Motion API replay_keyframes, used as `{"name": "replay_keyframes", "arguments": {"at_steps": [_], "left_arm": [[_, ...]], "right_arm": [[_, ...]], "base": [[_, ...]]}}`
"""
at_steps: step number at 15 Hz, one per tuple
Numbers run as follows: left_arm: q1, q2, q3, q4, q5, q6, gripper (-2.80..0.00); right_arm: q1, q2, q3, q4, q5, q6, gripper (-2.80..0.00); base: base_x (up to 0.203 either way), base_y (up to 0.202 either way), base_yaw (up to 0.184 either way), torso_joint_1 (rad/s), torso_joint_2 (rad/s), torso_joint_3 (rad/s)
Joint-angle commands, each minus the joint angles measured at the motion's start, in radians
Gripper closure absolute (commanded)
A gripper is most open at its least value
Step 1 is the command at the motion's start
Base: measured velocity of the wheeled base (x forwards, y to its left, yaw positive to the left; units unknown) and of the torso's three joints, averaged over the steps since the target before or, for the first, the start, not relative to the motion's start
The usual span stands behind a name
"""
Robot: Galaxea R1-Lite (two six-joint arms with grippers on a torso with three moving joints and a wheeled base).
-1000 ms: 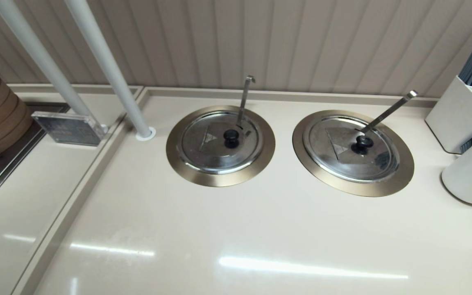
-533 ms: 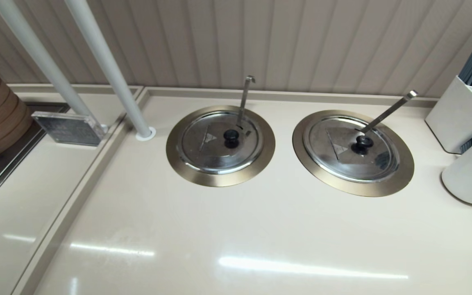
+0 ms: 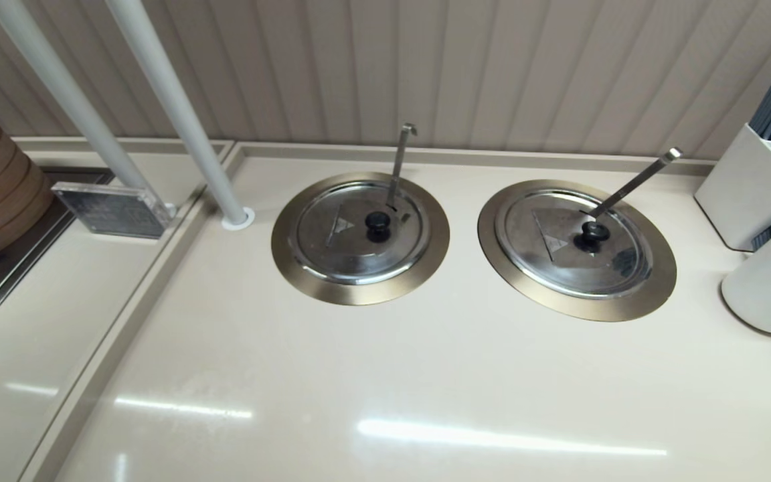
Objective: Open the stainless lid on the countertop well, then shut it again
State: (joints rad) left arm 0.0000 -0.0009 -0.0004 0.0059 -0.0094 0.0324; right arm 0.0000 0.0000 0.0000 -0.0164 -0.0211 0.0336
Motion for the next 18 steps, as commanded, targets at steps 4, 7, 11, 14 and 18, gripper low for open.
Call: {"name": "replay_keyframes", "arguments": {"at_steps": [4, 7, 11, 14, 18], "left_arm": [[0.000, 0.002, 0.000, 0.000, 0.002, 0.000, 0.00], [0.000, 0.002, 0.000, -0.001, 0.002, 0.000, 0.00], [0.000, 0.002, 0.000, -0.001, 0.002, 0.000, 0.00], [0.000, 0.002, 0.000, -0.001, 0.002, 0.000, 0.00], [0.000, 0.002, 0.000, 0.000, 0.002, 0.000, 0.00]], "right_arm": [[0.000, 0.000, 0.005, 0.000, 0.000, 0.000, 0.00], [0.000, 0.000, 0.005, 0.000, 0.000, 0.000, 0.00], [0.000, 0.000, 0.005, 0.000, 0.000, 0.000, 0.00], [0.000, 0.000, 0.005, 0.000, 0.000, 0.000, 0.00], [0.000, 0.000, 0.005, 0.000, 0.000, 0.002, 0.00]], "base": [[0.000, 0.000, 0.000, 0.000, 0.00, 0.000], [0.000, 0.000, 0.000, 0.000, 0.00, 0.000], [0.000, 0.000, 0.000, 0.000, 0.00, 0.000], [0.000, 0.000, 0.000, 0.000, 0.00, 0.000], [0.000, 0.000, 0.000, 0.000, 0.00, 0.000]]}}
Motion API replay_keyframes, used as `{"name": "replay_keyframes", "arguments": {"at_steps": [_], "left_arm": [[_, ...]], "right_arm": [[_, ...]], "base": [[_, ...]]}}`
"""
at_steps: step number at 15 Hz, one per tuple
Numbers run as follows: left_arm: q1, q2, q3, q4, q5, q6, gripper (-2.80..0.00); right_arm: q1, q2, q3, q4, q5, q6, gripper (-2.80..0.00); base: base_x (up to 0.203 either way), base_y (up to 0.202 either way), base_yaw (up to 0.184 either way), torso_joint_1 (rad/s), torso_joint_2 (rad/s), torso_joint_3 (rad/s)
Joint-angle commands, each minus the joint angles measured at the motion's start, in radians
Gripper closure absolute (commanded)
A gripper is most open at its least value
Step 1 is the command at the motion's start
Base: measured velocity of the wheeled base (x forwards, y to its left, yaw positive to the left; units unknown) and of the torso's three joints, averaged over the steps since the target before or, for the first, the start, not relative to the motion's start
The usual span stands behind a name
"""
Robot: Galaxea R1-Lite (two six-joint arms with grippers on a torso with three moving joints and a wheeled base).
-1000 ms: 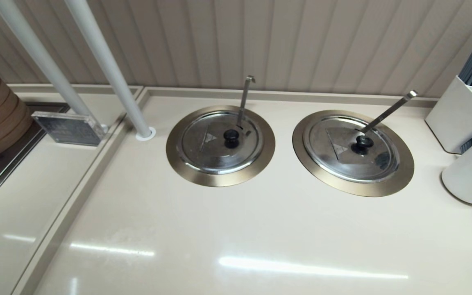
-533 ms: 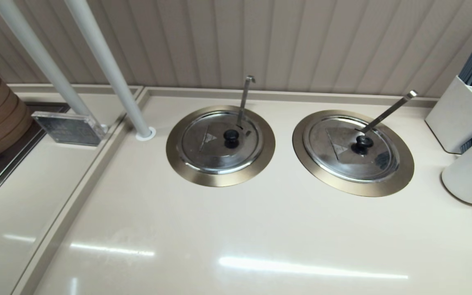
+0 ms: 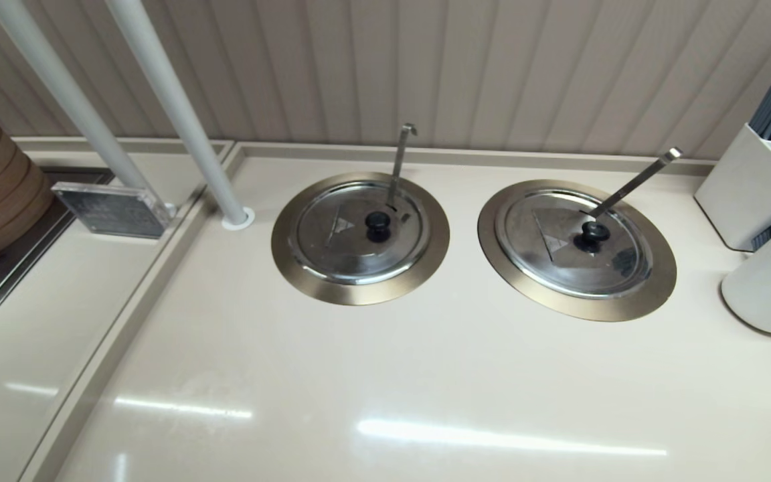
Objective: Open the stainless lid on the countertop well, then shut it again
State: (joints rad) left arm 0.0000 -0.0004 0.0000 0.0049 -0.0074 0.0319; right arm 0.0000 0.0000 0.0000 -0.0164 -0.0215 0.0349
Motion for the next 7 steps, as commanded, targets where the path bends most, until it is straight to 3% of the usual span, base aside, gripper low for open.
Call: {"name": "replay_keyframes", "arguments": {"at_steps": [1, 7], "left_arm": [[0.000, 0.002, 0.000, 0.000, 0.000, 0.000, 0.00], [0.000, 0.002, 0.000, 0.001, 0.000, 0.000, 0.00]], "right_arm": [[0.000, 0.000, 0.005, 0.000, 0.000, 0.000, 0.00], [0.000, 0.000, 0.005, 0.000, 0.000, 0.000, 0.00]], "base": [[0.000, 0.000, 0.000, 0.000, 0.00, 0.000], [0.000, 0.000, 0.000, 0.000, 0.00, 0.000]]}}
